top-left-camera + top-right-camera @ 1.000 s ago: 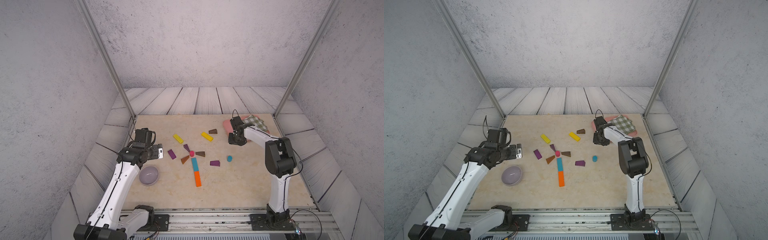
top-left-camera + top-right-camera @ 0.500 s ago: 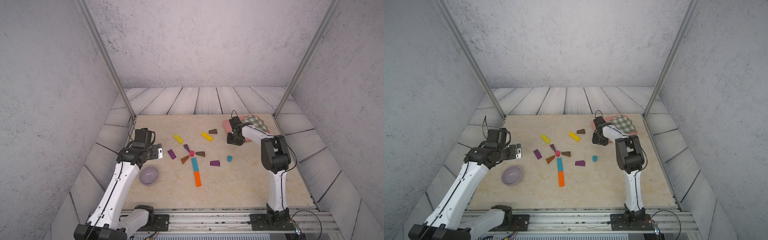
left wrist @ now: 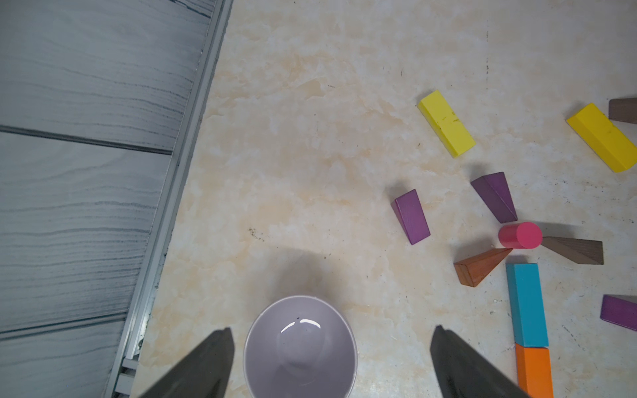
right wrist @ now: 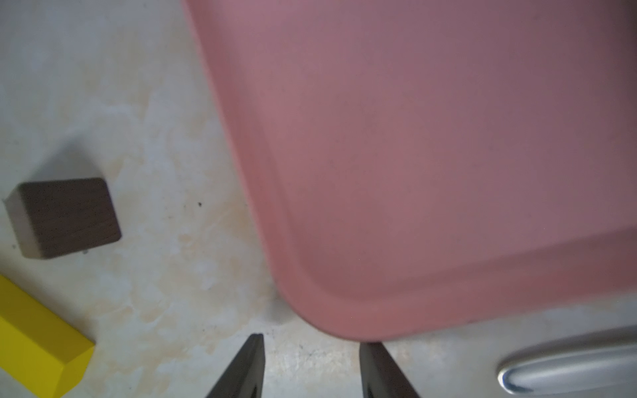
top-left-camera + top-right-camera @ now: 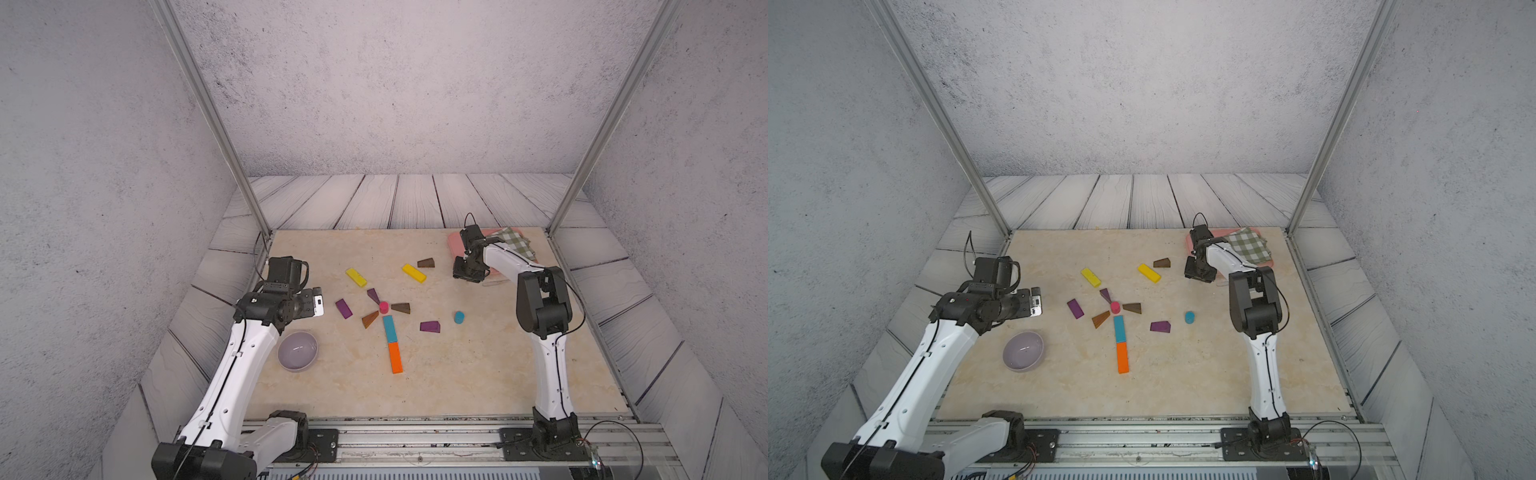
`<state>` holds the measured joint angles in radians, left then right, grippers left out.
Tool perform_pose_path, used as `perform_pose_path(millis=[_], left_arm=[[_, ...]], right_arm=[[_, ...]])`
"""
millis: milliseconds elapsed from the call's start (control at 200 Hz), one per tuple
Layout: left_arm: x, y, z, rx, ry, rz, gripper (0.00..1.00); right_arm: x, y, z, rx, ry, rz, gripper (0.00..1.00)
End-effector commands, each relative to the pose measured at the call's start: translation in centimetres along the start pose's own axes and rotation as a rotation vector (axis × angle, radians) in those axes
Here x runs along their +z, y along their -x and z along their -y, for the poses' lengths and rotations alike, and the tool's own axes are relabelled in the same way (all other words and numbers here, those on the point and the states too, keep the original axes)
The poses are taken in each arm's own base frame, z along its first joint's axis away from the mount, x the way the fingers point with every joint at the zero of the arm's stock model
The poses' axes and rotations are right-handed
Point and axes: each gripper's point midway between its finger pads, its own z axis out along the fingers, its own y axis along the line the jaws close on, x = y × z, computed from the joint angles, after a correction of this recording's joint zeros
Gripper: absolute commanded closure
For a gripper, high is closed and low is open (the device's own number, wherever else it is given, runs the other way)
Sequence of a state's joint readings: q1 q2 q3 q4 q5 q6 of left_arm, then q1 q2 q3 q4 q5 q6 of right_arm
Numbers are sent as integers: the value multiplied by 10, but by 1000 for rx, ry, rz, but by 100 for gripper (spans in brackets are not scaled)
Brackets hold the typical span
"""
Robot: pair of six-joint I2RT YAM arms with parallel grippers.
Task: Assemble a small pinwheel with building blocks
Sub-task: Move the distractor to the center of the board, then pick up the building block from the center of the board.
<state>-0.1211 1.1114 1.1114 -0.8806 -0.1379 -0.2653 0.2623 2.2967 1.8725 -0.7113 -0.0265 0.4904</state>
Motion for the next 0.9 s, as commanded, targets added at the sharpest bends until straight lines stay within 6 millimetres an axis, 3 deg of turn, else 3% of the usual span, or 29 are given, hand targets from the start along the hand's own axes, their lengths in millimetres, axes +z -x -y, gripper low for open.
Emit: perform_pose_path(millis=[0,115,285,405,535,731,896], left_arm=[[5,-1,-7,-7,18,-14,4],[6,-1,-11,-23,26,-17,4],[8,-1,-13,-33,24,-25,4],[9,-1,-12,-34,15,-29,4],[7,-1,-12,-37,13,-21,4],[2,1,-12,-41,5,-2,4],[-1,2,-11,-42,-7,8,4]], right_arm=[[6,-2,-1,-44,13,-38,50],[-13,-11,-11,-76,68,-44,47],[-71,-24,-16,-145,110,50,38],[-109,-45,-22,-229,166,120,32],[-135,-85,-45,-347,264,163,28],[-158,-169,-96,-660,399,184,23],[-164,-207,-102,-753,457,151,29]])
